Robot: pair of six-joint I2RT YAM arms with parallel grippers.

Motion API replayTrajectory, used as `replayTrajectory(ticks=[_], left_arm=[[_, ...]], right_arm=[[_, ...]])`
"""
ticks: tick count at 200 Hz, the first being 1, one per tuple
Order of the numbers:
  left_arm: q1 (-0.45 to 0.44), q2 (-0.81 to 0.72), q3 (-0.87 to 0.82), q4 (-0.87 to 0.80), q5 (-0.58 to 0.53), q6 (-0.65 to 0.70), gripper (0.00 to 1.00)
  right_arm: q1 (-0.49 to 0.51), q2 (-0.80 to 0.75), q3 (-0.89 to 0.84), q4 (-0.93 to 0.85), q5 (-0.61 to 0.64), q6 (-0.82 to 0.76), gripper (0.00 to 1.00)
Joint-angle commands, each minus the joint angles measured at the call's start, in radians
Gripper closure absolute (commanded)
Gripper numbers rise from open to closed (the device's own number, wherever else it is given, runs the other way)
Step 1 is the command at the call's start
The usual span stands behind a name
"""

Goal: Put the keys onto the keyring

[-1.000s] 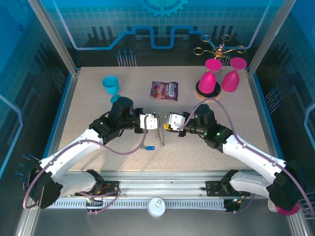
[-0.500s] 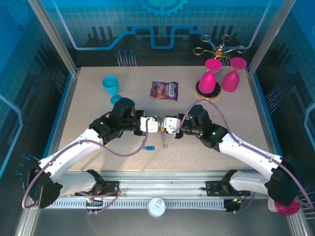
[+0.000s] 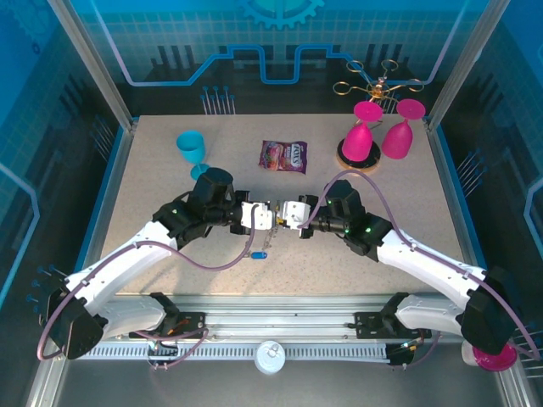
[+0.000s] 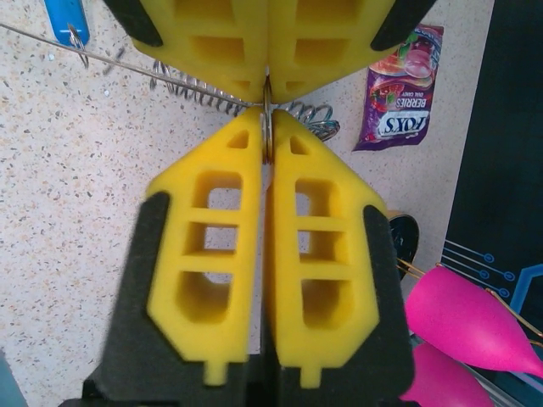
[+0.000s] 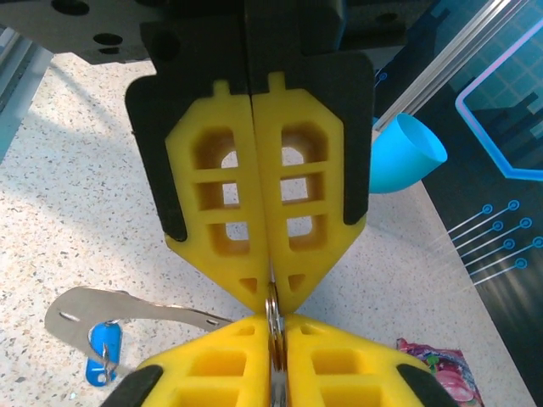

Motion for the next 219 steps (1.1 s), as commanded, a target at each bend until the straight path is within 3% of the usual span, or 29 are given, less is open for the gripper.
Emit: replayTrajectory(ticks=[1,28,43,89,129,175,219], left_arm=[[-0.008,-0.020,0.042,-0.004,0.050,0.002,1.00],[-0.004,-0.028,0.043,0.011,0.051,-0.043,1.00],[0.015,-0.043,0.030,0.033,0.071,-0.087,0.85],[0.119,-0.146,-0.102,0.203,0.265,-0.315,0.68],[0.124,-0.189,-0.232,0.426,0.399,-0.495,0.60],[0.122,-0.194,-0.281,0.582,0.509,-0.595,0.61],[0.122,-0.187,-0.278,0.631,0.541,-0.630,0.70]], right_arm=[[0.013,0.004,0.003,0.020,-0.027,0.016,0.95],[0.005,-0.003,-0.005,0.030,-0.059,0.027,1.00],[-0.017,-0.014,-0.022,0.067,-0.114,0.066,1.00],[-0.146,-0.063,-0.104,0.285,-0.387,0.282,1.00],[-0.192,-0.066,-0.144,0.470,-0.527,0.434,1.00],[-0.190,-0.042,-0.153,0.618,-0.605,0.537,1.00],[-0.166,-0.027,-0.137,0.571,-0.610,0.493,1.00]])
